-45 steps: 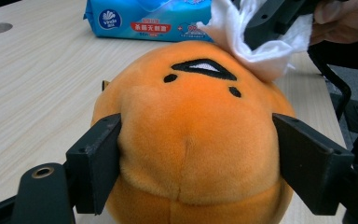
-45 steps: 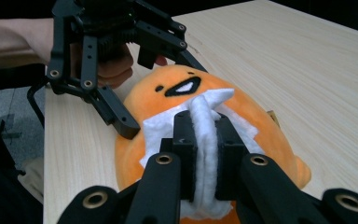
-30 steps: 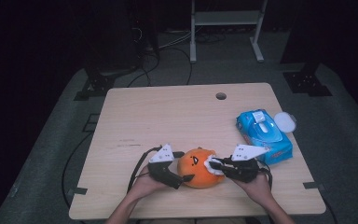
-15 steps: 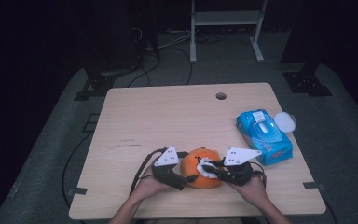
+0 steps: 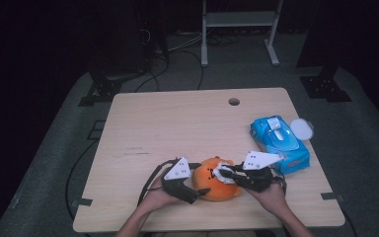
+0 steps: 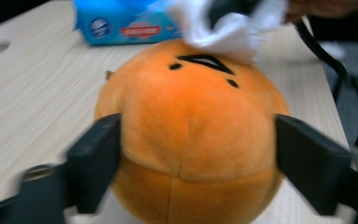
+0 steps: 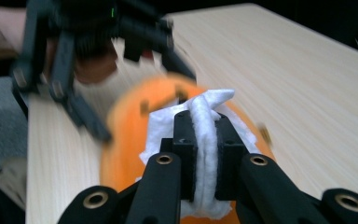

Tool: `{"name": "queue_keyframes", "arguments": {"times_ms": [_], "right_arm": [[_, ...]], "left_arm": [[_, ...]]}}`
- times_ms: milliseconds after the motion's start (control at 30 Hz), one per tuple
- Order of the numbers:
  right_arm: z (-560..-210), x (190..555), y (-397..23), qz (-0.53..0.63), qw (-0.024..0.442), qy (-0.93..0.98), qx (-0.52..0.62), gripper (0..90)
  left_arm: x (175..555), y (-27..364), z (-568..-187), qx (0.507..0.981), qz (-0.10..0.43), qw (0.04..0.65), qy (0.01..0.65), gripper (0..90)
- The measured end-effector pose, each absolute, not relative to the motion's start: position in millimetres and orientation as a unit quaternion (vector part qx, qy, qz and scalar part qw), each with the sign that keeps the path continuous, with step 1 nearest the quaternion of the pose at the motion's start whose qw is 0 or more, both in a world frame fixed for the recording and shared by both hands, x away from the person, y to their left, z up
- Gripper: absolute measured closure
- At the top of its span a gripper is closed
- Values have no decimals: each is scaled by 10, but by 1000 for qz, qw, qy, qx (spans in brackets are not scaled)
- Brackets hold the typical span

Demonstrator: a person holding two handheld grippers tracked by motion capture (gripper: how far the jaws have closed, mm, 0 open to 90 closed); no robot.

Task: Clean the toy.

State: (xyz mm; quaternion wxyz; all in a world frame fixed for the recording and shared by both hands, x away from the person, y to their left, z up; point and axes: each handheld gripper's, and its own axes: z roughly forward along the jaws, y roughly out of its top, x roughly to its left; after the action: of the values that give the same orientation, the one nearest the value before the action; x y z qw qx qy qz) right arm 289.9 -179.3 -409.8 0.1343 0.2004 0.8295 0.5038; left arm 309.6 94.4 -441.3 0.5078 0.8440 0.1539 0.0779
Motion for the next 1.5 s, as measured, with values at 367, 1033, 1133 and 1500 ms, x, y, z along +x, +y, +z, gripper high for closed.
{"name": "queue_keyframes", "arguments": {"times_ms": [367, 1033, 1133, 1500], "right_arm": [[-4033, 2805, -1541, 510, 120, 837, 159, 816], [-3996, 2841, -1573, 516, 121, 832, 163, 816], [-4054, 2951, -1760, 512, 124, 826, 202, 817], [-4041, 2847, -1580, 526, 93, 827, 174, 817]], "left_arm": [[2960, 839, -4385, 861, 116, 488, 82, 257], [2984, 877, -4384, 865, 99, 485, 83, 252], [3034, 904, -4398, 857, 78, 496, 112, 207], [2985, 847, -4359, 855, 98, 497, 110, 297]]}}
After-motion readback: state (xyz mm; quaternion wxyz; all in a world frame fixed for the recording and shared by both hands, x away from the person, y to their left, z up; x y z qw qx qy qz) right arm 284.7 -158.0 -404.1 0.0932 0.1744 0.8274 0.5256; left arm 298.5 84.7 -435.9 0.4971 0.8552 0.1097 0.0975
